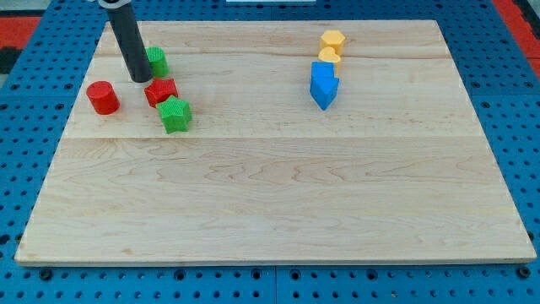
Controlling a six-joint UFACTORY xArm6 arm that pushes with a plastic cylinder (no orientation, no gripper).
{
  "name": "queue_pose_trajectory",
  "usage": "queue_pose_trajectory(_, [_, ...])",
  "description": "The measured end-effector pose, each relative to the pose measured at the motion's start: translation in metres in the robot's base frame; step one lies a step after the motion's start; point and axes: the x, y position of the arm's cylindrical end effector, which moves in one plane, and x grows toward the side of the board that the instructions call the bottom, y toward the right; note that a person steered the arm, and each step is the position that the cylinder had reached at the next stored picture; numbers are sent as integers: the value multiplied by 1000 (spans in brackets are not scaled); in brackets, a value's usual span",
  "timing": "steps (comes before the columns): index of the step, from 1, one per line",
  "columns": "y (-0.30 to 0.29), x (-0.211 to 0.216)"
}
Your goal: Push the red circle into the right of the green star
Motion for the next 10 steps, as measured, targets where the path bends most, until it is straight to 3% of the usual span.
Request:
queue_pose_trajectory(1, [-1, 9])
queue_pose_trajectory(2, [-86, 7])
queue_pose_trajectory(3, [-103, 54])
queue_pose_trajectory(5, [-80, 20])
queue_pose_trajectory(6, [-9, 67])
queue_pose_trajectory(7, [-4, 126])
queue_pose_trajectory(9, [-13, 173])
queue_pose_trajectory(10, [43, 173])
